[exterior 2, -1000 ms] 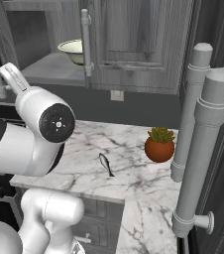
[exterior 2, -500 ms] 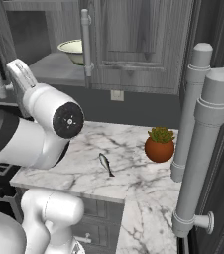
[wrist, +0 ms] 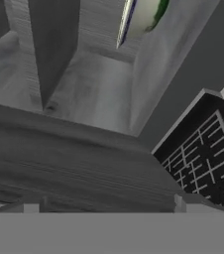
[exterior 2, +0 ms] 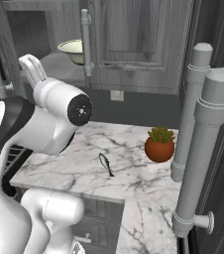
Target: Retrieve the bowl from the cabinet, then place the raw meat into the bowl to avoid contamination.
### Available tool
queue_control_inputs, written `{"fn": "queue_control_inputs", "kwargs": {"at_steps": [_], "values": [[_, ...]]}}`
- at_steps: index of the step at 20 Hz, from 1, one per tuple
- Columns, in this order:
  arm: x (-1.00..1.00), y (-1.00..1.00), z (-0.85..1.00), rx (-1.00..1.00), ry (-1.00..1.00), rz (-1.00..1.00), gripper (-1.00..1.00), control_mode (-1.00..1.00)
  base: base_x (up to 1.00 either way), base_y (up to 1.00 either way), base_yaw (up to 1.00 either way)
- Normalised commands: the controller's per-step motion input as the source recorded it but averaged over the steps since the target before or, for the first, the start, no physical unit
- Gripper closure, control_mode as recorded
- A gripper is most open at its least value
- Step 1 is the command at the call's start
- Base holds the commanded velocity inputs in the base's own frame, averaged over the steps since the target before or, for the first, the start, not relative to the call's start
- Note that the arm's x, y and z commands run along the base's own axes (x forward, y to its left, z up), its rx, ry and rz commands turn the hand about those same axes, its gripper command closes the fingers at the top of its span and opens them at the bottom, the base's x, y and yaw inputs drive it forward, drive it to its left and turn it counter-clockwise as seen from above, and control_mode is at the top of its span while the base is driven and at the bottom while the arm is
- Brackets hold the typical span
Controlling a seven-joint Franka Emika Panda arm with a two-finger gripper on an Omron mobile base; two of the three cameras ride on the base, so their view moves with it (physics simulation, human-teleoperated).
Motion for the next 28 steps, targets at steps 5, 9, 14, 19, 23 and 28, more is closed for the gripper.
{"fn": "queue_control_inputs", "kwargs": {"at_steps": [5, 9, 14, 19, 23, 28], "values": [[0.4, 0.22, -0.07, 0.02, 0.07, 0.05, -1.0, -1.0, 0.0, 0.0, 0.0], [0.31, 0.36, -0.1, 0.01, 0.11, 0.08, -1.0, -1.0, 0.0, 0.0, 0.0], [0.02, 0.48, -0.08, 0.0, 0.11, 0.12, -1.0, -1.0, 0.0, 0.0, 0.0], [0.0, 0.54, -0.06, 0.01, 0.07, 0.12, -1.0, -1.0, 0.0, 0.0, 0.0], [0.0, 0.63, -0.04, 0.01, 0.05, 0.11, -1.0, -1.0, 0.0, 0.0, 0.0], [0.0, 0.75, -0.07, 0.01, 0.01, 0.07, -1.0, -1.0, 0.0, 0.0, 0.0]]}}
